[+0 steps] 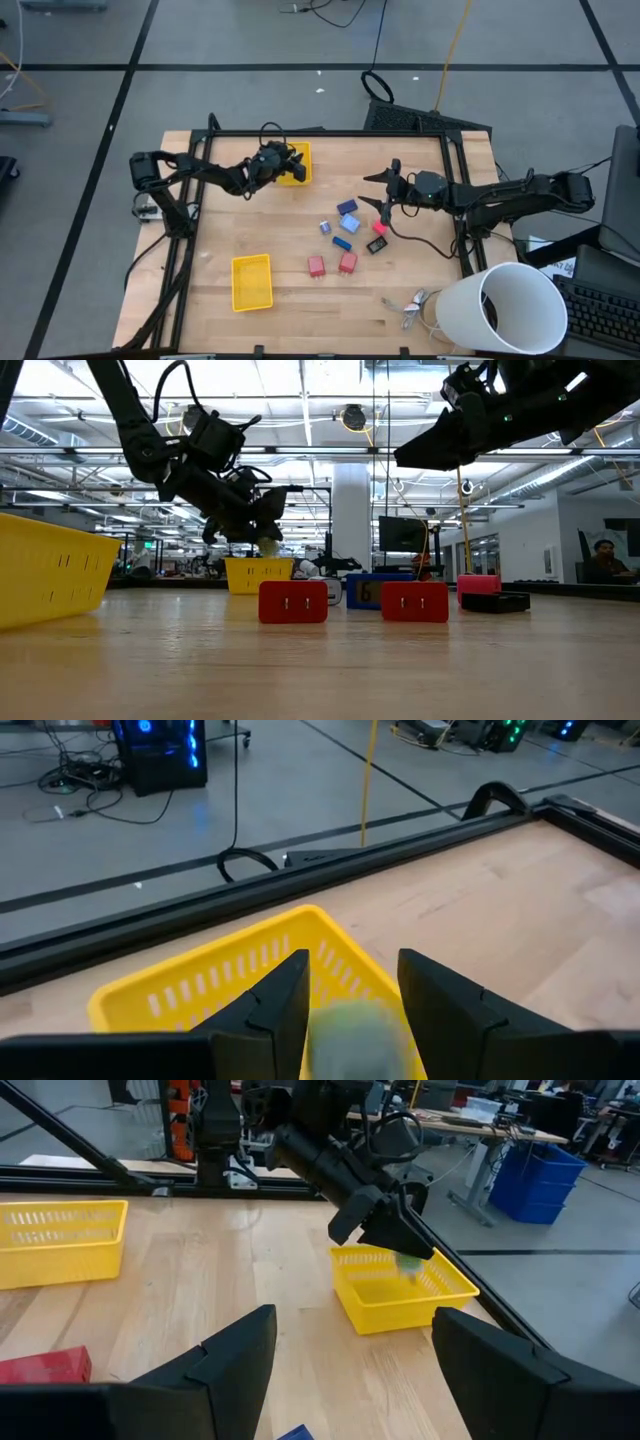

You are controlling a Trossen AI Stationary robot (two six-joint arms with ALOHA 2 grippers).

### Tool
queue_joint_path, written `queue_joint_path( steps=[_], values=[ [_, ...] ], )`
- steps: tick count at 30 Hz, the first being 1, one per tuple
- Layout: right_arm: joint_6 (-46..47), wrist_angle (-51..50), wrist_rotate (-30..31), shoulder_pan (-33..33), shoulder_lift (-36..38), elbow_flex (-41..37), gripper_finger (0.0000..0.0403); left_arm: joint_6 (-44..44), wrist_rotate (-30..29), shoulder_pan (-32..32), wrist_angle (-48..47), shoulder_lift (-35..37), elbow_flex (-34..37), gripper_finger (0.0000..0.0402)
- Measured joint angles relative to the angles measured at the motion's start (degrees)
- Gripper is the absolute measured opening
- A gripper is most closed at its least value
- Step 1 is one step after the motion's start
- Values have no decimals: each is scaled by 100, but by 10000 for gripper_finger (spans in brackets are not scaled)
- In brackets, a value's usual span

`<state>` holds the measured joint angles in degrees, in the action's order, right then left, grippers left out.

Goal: Pick & Place Office items
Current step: Put the green charger adapter into the top yellow bin, then put the pink charger adapter into the top yellow bin

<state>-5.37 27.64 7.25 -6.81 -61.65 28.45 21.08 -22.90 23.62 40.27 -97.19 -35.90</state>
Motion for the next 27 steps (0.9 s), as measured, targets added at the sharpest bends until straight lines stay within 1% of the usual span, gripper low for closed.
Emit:
queue_joint_path(
  steps=[5,7,10,11,15,18,20,24,27],
  values=[
    [0,-2,2,0,0,0,256,56,-146,-2,4,0,0,146],
    [0,-1,2,0,0,0,256,122,-311,0,4,4,0,146],
    [19,-19,2,0,0,0,256,133,-363,-1,-13,89,0,153],
    [74,-46,2,8,0,0,256,131,-340,-10,-28,156,0,157],
    [456,-298,6,147,0,4,256,-107,76,-66,-156,611,0,176],
    [483,-852,67,474,-2,35,256,-329,232,-184,-485,1105,0,192],
    [790,-1464,375,760,-13,176,256,-461,226,-274,-777,1458,-2,204],
    [1870,-2715,1008,1312,-98,376,256,-659,204,-444,-1091,2004,-2,224],
    [2683,-3208,1226,1580,-179,389,256,-766,202,-555,-1075,2209,-2,236]
  ],
)
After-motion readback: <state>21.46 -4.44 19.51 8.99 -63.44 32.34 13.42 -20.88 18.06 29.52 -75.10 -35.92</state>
